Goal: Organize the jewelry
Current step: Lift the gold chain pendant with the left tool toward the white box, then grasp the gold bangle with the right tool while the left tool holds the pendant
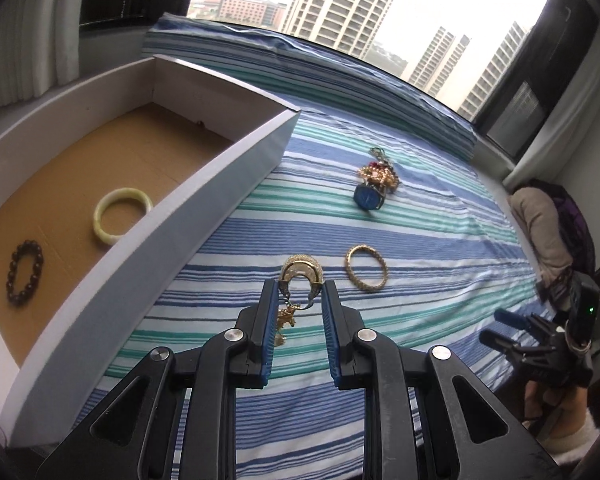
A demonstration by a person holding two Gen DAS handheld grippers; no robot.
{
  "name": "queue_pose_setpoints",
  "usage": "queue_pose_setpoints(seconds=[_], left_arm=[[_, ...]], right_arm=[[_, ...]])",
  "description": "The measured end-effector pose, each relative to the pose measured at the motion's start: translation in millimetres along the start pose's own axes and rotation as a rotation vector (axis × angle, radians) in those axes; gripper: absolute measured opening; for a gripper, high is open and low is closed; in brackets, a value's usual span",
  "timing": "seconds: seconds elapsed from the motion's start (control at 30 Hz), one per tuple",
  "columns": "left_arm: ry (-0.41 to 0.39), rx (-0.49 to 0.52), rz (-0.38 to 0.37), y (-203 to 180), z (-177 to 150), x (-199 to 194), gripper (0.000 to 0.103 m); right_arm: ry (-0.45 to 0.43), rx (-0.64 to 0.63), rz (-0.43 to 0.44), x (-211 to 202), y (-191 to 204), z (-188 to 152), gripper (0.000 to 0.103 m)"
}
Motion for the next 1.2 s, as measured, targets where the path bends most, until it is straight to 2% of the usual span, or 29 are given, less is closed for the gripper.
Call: queue_pose_setpoints(seconds=[0.1,0.2,0.33,0.4,0.47,0.6,0.67,0.83,0.9,0.93,1.07,1.2], left_arm=[[0.001,-0.009,0.029,3.8,-3.3,-5.5,0.020],[0.005,0.000,0.063,5.7,-7.1,-9.7,0.020],[0.007,-0.012,0.073,6.1,-11.7,-15.2,0.020],[0.003,-0.015,0.083,7.5,-13.2,-18.8,0.020],[0.005,-0.019,0.091,9.2,-15.1,-20.8,0.020],[0.011,-0.009,0.108,10.3,-17.9,-21.7,0.020],[0.012,-0.001,0.116,10.9,-19.0,-22.6,0.020],[0.016,0.008,0.122,11.7,-19.5,-21.9,0.020],[0.018,0.008,0.125,12.0,-19.6,-22.2,0.020],[0.018,0.007,0.123,12.0,-19.4,-22.9,0.020],[0.007,0.003,0.111,10.5,-13.6,-31.2,0.020],[-0.014,-0.023,0.059,8.2,0.6,-49.1,0.020]], right_arm=[[0.019,-0.050,0.056,14.1,11.6,14.1,0.080],[0.069,-0.177,0.134,42.1,36.3,21.4,0.080],[0.123,-0.282,0.271,85.9,70.9,32.8,0.080],[0.157,-0.310,0.296,107.1,80.6,37.5,0.071],[0.173,-0.355,0.293,124.0,88.2,40.1,0.049],[0.226,-0.391,0.315,149.1,98.7,37.3,0.044],[0.241,-0.410,0.307,157.4,101.2,34.9,0.038],[0.244,-0.455,0.305,165.1,107.2,29.1,0.035],[0.238,-0.473,0.294,165.0,108.2,29.5,0.011],[0.242,-0.464,0.294,164.5,107.7,29.7,0.005],[0.234,-0.406,0.308,154.1,104.6,32.3,0.005],[0.192,-0.321,0.361,128.4,106.1,46.5,0.005]])
Point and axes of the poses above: each gripper's, at about its wrist camera, not at the fingertips, and x roughly the way its jaws point, y to its left, z to its top, the point moved 8 cm from there along x, roughly the way its jaws point, and after that the axes turned 12 degrees about -y, right-handed, at the moved point
